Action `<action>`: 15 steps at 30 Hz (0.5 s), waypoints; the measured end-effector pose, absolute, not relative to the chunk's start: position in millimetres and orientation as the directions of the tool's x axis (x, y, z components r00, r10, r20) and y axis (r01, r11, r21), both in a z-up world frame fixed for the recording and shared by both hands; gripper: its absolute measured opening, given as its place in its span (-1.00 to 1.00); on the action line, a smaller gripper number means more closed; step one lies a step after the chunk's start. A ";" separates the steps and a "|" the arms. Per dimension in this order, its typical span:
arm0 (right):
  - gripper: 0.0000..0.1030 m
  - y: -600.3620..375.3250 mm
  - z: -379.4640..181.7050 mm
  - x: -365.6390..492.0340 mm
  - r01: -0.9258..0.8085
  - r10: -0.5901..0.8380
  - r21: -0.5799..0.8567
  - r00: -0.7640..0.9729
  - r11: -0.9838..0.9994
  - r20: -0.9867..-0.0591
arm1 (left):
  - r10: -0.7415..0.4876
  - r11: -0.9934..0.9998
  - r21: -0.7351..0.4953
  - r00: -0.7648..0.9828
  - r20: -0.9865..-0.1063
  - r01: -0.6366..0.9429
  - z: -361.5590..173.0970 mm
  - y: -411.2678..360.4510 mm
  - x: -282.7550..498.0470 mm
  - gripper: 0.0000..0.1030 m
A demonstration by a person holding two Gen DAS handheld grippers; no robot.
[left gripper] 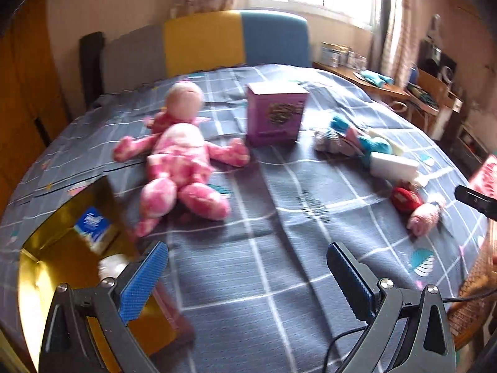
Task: Organize soft objects
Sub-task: 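Move both open grippers back toward the pile of soft items, then grasp the pink towel roll at its GRARE band with the left gripper and lift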
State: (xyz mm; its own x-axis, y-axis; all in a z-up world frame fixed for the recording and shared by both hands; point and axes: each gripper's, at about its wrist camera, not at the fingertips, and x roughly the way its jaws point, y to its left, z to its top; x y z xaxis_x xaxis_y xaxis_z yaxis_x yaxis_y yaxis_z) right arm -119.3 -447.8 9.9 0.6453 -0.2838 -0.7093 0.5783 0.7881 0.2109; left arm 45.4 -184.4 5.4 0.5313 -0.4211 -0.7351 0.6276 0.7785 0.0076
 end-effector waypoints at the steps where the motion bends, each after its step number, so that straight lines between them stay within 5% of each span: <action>1: 0.50 -450.5 10.2 -121.7 0.588 -0.290 0.217 0.645 0.780 -0.707 | -0.431 0.764 0.005 0.517 -0.740 0.645 4.6 -192.7 45.4 1.00; 10: 0.50 -479.7 16.3 -150.6 0.694 -0.384 0.241 0.615 0.679 -0.689 | -0.502 0.657 -0.100 0.335 -0.797 0.747 -4.0 -263.7 46.2 0.96; 15: 0.50 -497.2 24.6 -173.4 0.737 -0.431 0.263 0.603 0.623 -0.671 | -0.570 0.488 -0.138 0.195 -0.798 0.862 -3.6 -324.7 21.1 0.56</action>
